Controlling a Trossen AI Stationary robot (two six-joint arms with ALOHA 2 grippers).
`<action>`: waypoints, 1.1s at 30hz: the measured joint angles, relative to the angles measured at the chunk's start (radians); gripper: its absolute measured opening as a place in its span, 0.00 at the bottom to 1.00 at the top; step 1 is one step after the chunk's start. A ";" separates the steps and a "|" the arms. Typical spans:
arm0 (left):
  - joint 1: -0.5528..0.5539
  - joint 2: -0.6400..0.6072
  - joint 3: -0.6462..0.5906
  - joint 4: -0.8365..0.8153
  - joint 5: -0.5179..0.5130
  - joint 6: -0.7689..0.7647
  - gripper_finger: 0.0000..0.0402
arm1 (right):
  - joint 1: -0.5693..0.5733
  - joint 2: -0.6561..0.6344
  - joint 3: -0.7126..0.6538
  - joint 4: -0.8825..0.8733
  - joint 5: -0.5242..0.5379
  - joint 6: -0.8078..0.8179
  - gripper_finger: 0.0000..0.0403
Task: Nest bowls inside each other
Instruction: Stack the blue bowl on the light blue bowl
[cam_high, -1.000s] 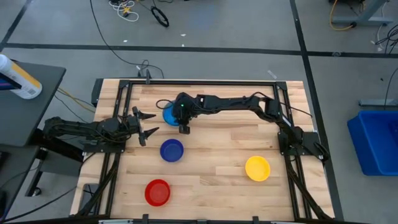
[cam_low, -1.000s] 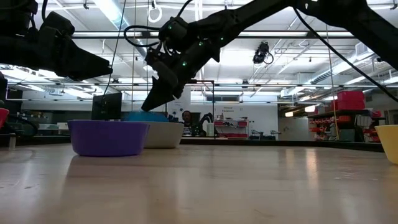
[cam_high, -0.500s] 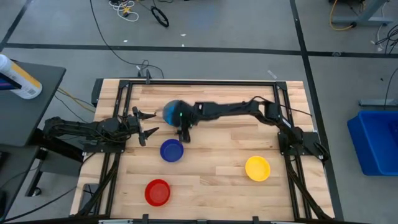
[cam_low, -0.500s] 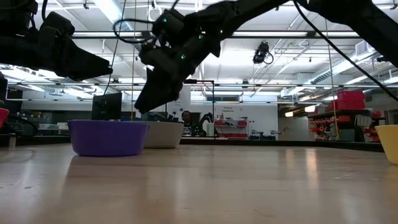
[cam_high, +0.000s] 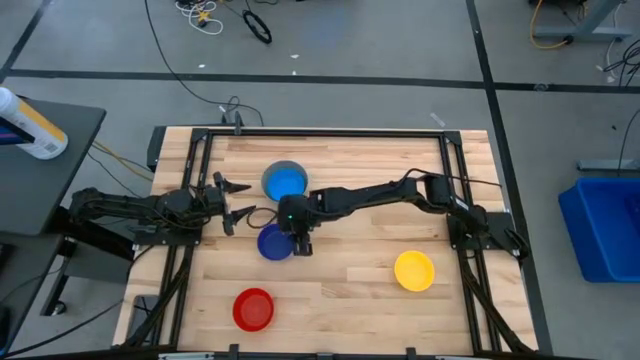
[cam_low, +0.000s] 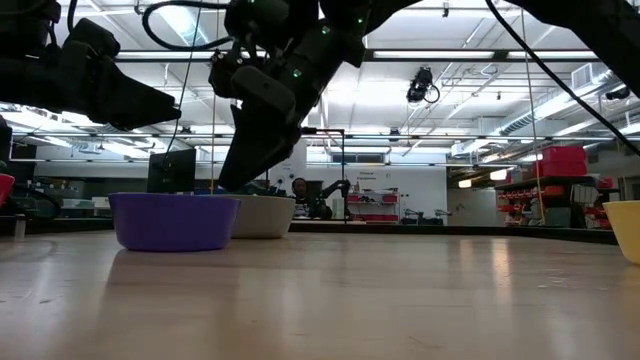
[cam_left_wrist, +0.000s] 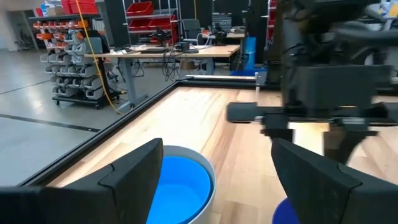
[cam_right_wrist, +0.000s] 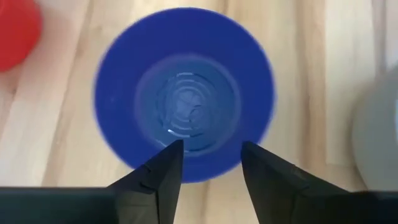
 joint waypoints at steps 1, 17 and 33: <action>0.000 0.000 0.000 0.000 0.002 0.000 0.76 | -0.007 0.000 0.000 0.000 0.000 0.006 0.43; 0.000 0.000 0.000 -0.001 0.006 -0.002 0.76 | -0.064 0.005 0.000 0.053 -0.139 0.080 0.45; 0.000 0.000 0.000 -0.002 0.007 -0.010 0.76 | -0.064 0.044 -0.009 0.096 -0.156 0.097 0.45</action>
